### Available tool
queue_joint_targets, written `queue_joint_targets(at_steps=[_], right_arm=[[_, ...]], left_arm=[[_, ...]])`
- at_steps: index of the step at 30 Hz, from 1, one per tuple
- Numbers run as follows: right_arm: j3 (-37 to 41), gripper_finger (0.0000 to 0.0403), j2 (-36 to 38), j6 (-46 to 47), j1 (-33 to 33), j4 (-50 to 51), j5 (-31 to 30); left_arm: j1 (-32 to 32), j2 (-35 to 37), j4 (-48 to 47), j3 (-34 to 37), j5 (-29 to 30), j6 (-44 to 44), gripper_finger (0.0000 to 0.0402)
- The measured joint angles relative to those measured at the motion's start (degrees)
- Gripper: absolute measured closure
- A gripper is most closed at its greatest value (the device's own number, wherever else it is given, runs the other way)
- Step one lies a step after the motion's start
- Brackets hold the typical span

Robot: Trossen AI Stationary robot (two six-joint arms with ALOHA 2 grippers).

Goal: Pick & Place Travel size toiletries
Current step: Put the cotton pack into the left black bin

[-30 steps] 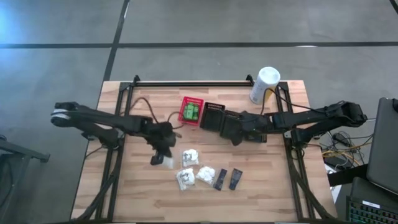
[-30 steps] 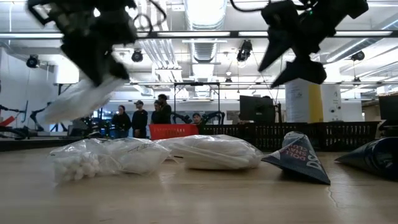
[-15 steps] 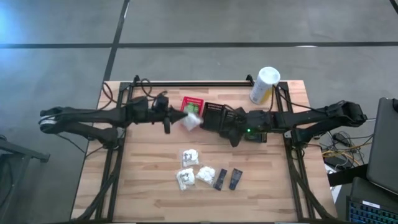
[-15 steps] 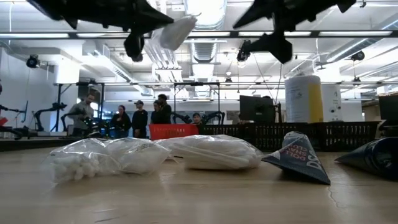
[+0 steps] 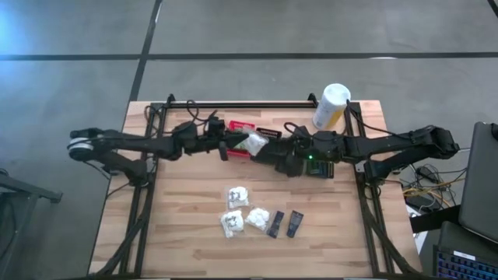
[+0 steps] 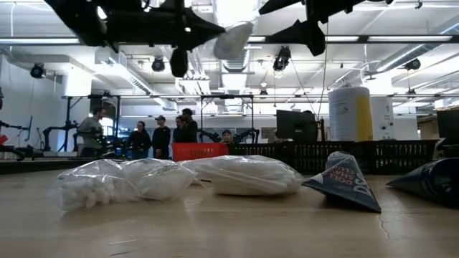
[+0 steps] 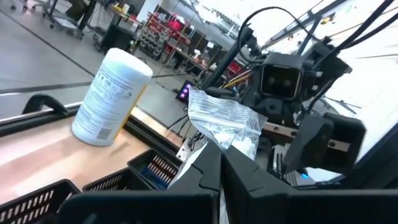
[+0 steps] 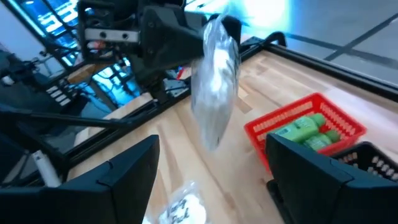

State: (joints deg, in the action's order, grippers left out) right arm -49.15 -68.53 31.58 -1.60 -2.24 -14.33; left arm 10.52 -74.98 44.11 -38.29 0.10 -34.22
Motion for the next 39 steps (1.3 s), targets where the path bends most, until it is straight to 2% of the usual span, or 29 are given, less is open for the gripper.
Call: queue_joint_targets(at_steps=[9,17,27,33,37,39], right_arm=[[0.0,0.0112,0.0,-0.53,1.88,0.25,-2.23],[0.07,0.0151,0.0,-1.79,4.06,0.33,-2.2],[0.09,0.0233,0.0,-1.76,5.81,0.27,1.33],[0.09,0.0315,0.0,-1.78,6.03,0.29,1.33],[0.09,0.0376,-0.04,-2.04,6.02,0.47,1.36],[0.12,0.0386,-0.05,-2.1,6.04,0.9,1.32]], left_arm=[[-0.12,-7.35,0.03,-6.81,-2.79,1.14,0.0399],[0.04,-7.91,-0.02,-7.61,-4.0,2.89,0.0399],[0.11,-7.91,-0.11,-7.53,-3.94,4.59,0.0399],[0.11,-7.91,-0.38,-7.51,-3.87,5.65,0.0398],[0.09,-7.93,-1.4,-7.51,-1.64,5.51,0.0379],[0.09,-7.92,-3.4,-7.72,-1.02,5.58,0.0358]])
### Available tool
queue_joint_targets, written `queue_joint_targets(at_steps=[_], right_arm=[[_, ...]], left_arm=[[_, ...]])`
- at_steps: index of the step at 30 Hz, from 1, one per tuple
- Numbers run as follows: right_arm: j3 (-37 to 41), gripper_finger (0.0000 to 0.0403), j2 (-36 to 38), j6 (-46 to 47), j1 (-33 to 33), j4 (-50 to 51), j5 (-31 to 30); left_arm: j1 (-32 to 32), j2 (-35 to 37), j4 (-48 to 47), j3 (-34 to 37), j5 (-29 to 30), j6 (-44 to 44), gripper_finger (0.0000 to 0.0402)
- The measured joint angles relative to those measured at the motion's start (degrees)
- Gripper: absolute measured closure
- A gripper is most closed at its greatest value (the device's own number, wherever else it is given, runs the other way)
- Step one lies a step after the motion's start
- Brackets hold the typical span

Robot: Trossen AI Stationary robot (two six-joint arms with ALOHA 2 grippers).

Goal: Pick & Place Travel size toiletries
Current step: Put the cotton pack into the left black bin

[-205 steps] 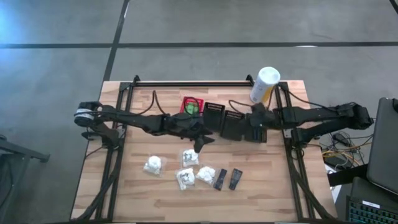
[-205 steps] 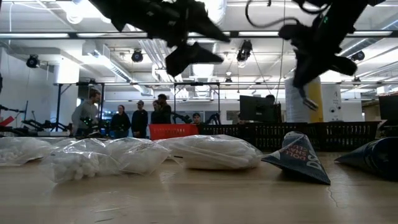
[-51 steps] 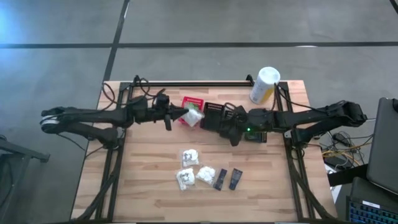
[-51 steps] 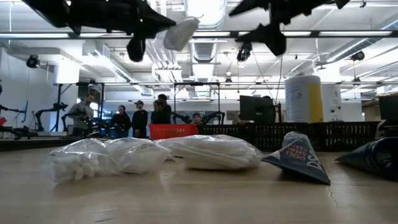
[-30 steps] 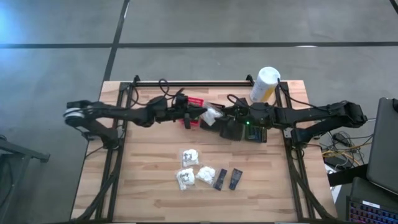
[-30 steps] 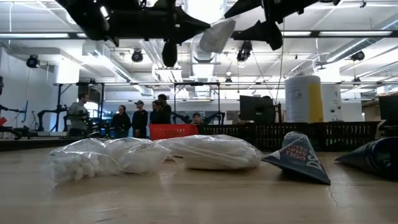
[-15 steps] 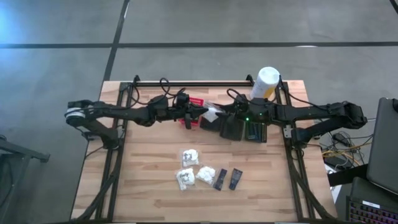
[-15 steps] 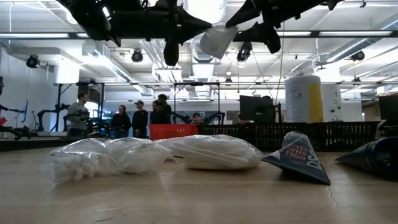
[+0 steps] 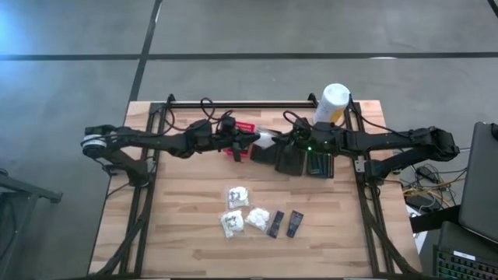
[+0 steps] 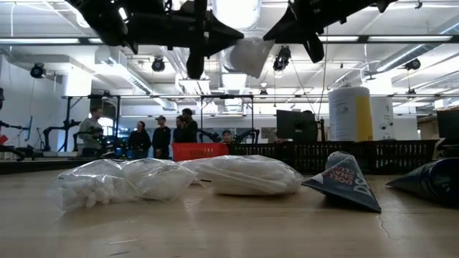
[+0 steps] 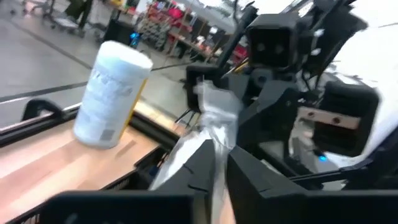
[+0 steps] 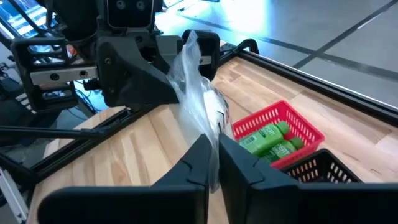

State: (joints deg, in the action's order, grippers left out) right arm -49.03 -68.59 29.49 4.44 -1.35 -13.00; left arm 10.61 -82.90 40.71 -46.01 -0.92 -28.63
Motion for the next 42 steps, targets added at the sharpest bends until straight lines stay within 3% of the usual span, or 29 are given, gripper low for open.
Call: queue_joint_targets(at_steps=[10,16,25,31,36,42], right_arm=[[0.1,0.0392,-0.01,0.04,1.54,2.47,-1.05],[0.1,0.0393,-0.01,0.08,2.54,3.04,-0.66],[0.1,0.0394,-0.01,0.23,4.29,7.05,-0.67],[0.3,0.0394,-0.16,1.68,6.39,7.14,-2.02],[0.34,0.0394,-4.02,4.55,9.09,6.96,0.04],[-0.56,0.0394,-10.97,4.55,9.41,6.46,3.56]], left_arm=[[0.0,-0.01,-7.33,0.29,0.24,-3.36,0.0217],[0.17,-0.01,-7.22,0.14,2.88,-1.27,0.0164],[0.17,0.78,-7.86,0.25,2.37,-0.31,0.0134],[0.23,2.24,-14.51,0.29,2.37,1.65,0.0119],[0.24,3.62,-25.49,0.36,3.94,3.0,0.0113],[1.06,3.99,-23.97,0.36,4.65,7.06,0.0115]])
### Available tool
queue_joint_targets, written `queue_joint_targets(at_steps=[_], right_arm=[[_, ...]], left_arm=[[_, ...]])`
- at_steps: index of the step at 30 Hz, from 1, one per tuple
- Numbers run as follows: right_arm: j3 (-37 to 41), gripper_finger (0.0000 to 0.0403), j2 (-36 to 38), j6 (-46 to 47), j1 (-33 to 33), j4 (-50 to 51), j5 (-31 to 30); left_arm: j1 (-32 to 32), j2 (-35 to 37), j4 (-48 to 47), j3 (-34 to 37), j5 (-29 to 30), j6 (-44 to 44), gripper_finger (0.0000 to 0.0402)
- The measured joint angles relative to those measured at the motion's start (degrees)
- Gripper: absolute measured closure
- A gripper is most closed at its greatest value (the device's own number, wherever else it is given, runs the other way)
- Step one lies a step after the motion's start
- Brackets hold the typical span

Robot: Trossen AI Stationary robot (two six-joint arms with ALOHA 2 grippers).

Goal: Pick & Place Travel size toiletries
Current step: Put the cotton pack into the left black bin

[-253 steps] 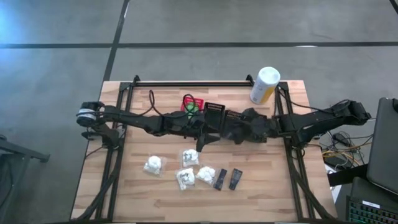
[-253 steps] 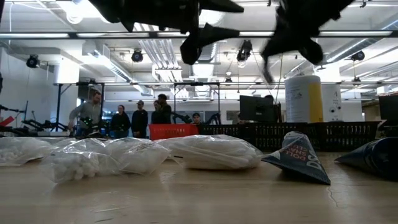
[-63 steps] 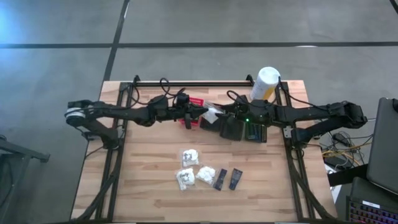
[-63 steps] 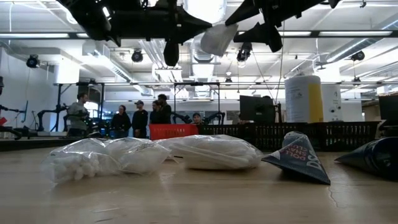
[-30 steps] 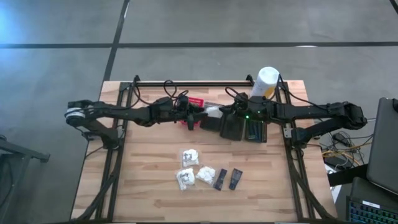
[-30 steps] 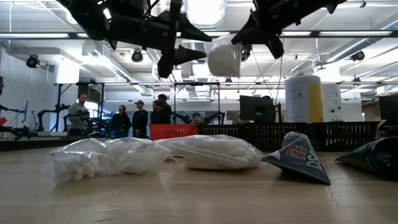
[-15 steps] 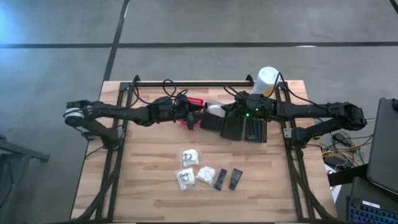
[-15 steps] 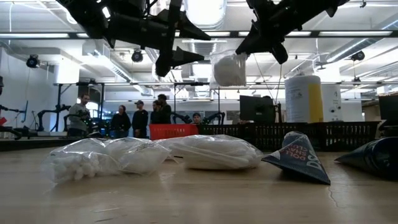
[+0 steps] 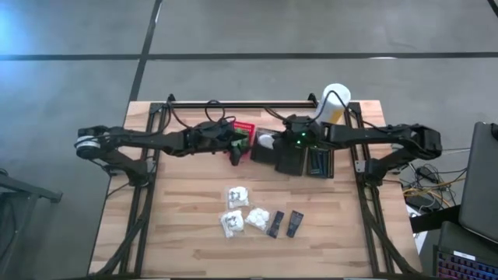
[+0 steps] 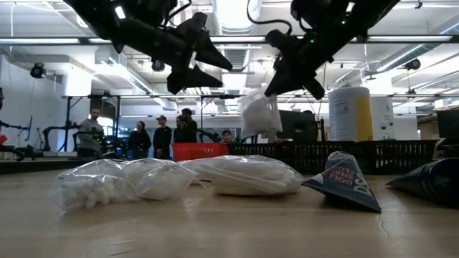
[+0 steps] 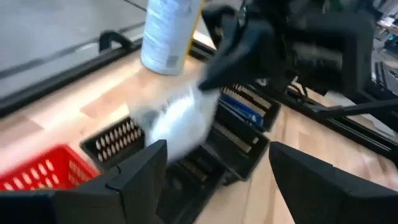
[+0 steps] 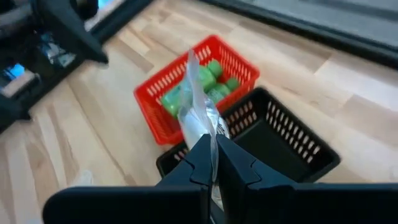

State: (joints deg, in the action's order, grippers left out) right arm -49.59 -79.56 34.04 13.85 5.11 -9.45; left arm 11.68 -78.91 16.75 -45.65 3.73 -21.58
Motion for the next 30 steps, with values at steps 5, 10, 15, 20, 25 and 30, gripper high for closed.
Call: queue_joint_targets(at_steps=[5,10,15,20,25,30], right_arm=[[-1.61,0.0394,-1.46,-1.86,0.36,-0.36,0.3],[-0.99,0.0394,-2.62,-4.09,4.37,-1.5,0.57],[1.05,0.0394,-6.22,-4.68,8.78,-7.0,7.87],[1.14,0.0394,-9.0,-6.44,9.81,-7.24,9.04],[1.16,0.0394,-10.27,-7.68,10.04,-7.48,7.68],[1.29,0.0394,-11.89,-6.01,10.46,-6.97,3.04]], left_arm=[[0.86,0.0,-1.02,0.0,0.89,-0.31,0.0115],[0.61,0.0,-3.76,0.0,0.65,-0.57,0.0116],[0.49,0.0,-4.36,0.0,-0.01,-0.84,0.0117],[0.49,0.0,-4.47,0.0,-0.14,-1.01,0.0119],[0.49,0.0,-5.09,0.0,-0.18,-1.03,0.0119],[0.49,0.0,-5.65,0.0,-0.53,-0.79,0.0119]])
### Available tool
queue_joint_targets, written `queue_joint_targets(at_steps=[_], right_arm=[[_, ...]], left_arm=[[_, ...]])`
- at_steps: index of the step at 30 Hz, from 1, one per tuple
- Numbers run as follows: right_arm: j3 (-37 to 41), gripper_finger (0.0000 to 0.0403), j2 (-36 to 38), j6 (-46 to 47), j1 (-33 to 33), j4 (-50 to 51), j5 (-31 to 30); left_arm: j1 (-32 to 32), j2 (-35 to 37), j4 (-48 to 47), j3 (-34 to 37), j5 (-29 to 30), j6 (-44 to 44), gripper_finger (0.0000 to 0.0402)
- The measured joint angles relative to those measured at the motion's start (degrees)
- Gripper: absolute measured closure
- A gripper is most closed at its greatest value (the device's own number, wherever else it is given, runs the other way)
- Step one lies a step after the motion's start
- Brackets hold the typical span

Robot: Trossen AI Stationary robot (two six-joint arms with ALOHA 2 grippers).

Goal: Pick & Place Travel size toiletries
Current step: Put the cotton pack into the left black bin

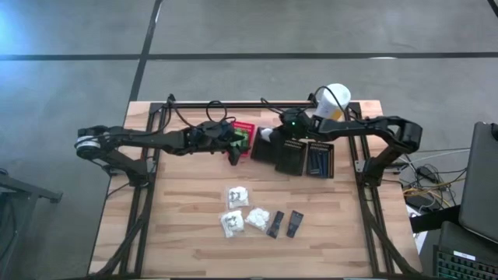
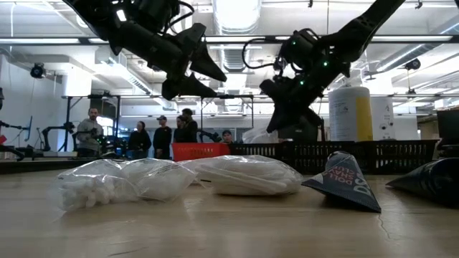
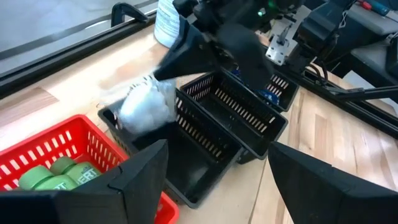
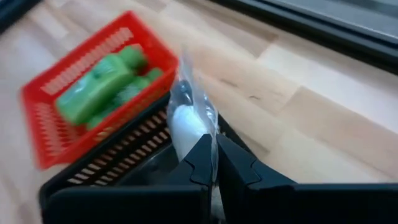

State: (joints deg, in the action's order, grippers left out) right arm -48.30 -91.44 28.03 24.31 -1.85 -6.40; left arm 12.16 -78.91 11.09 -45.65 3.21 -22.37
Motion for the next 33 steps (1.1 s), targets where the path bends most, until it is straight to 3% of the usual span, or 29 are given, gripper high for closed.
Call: queue_joint_targets(at_steps=[8,22,33], right_arm=[[-0.01,0.036,-0.56,-0.44,0.01,0.31,-2.87],[-0.01,0.0212,1.8,-1.3,-0.08,5.07,-2.79],[-0.01,0.0141,7.08,-3.44,-1.42,9.03,-2.79]], left_arm=[[-0.02,0.0,-1.01,0.0,-1.16,-0.09,0.0119],[-0.36,0.0,-0.94,0.0,-2.64,-0.62,0.0119],[-1.95,0.04,-3.46,0.0,-2.85,-1.85,0.0119]])
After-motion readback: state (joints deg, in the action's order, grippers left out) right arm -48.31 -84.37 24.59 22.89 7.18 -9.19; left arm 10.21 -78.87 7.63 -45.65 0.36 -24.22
